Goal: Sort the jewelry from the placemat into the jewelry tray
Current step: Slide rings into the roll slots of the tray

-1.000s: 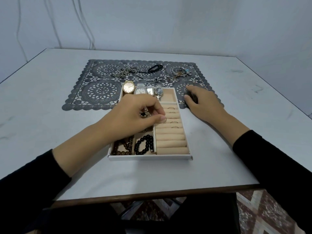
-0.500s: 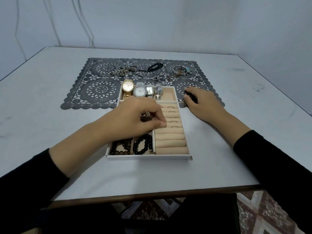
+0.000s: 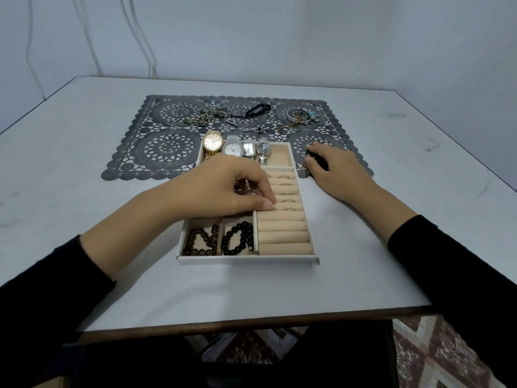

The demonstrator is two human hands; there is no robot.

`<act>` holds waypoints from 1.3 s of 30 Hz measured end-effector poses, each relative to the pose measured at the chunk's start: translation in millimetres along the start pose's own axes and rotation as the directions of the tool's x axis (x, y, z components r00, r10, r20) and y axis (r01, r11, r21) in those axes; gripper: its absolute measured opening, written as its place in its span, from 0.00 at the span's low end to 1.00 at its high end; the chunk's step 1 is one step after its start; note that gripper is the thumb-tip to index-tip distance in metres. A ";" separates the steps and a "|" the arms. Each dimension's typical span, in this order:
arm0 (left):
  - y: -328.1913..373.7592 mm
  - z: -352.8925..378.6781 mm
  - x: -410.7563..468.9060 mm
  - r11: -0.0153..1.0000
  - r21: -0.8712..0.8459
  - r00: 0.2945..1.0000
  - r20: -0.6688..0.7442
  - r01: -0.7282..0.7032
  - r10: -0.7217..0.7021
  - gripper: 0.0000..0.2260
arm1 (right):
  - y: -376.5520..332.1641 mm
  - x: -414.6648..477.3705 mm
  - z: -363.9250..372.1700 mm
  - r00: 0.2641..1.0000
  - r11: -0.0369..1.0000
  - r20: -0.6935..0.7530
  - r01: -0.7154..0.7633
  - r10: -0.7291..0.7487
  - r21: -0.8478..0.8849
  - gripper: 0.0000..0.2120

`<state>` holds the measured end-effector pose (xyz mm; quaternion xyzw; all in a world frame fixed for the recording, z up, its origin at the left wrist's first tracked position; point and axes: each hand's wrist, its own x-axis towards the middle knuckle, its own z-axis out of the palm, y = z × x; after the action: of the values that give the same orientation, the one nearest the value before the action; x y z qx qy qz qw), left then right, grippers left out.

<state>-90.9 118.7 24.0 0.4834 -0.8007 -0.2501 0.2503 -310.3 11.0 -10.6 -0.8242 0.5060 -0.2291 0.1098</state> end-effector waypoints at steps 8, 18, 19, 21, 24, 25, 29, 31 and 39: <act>8.5 -6.2 8.0 0.990 -0.037 0.988 0.090 0.133 -0.129 0.05 | 1.2 0.5 -0.2 1.000 1.000 0.004 -0.005 0.005 0.015 0.15; -27.2 -34.9 10.7 0.979 -0.165 0.891 -0.417 0.119 -0.178 0.04 | 8.7 11.8 -3.6 0.996 0.996 -0.084 -0.024 0.031 0.082 0.13; -37.7 -38.5 12.8 0.979 -0.148 0.861 -0.472 0.137 -0.191 0.04 | 11.2 16.2 -2.6 0.994 0.995 -0.106 -0.027 0.037 0.092 0.13; -59.4 -44.6 17.1 0.977 -0.090 0.798 -0.565 0.193 -0.210 0.04 | 15.6 26.4 -0.8 0.988 0.992 -0.146 -0.035 0.053 0.120 0.13; -88.4 -54.4 22.5 0.962 0.013 0.743 -0.639 0.272 -0.201 0.07 | 19.6 45.9 2.4 0.977 0.989 -0.204 -0.037 0.066 0.142 0.12; -97.2 -57.9 24.7 0.955 0.053 0.737 -0.649 0.292 -0.190 0.07 | 20.9 53.3 3.7 0.973 0.989 -0.219 -0.042 0.073 0.144 0.12; -128.5 -71.0 36.9 0.916 0.205 0.750 -0.647 0.346 -0.139 0.09 | 27.7 83.1 10.3 0.963 0.989 -0.249 -0.075 0.106 0.131 0.12; -141.1 -76.7 43.3 0.895 0.245 0.767 -0.624 0.374 -0.149 0.10 | 31.5 97.0 13.8 0.960 0.989 -0.256 -0.081 0.111 0.123 0.12; -174.8 -96.6 64.9 0.858 0.263 0.795 -0.558 0.442 -0.238 0.09 | 45.1 137.9 21.7 0.949 0.990 -0.288 -0.102 0.127 0.100 0.12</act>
<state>58.1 -26.2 -5.6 0.7091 -0.6367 0.0043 0.3029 -282.3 -133.0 -11.4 -0.7451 0.5535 -0.3632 0.0809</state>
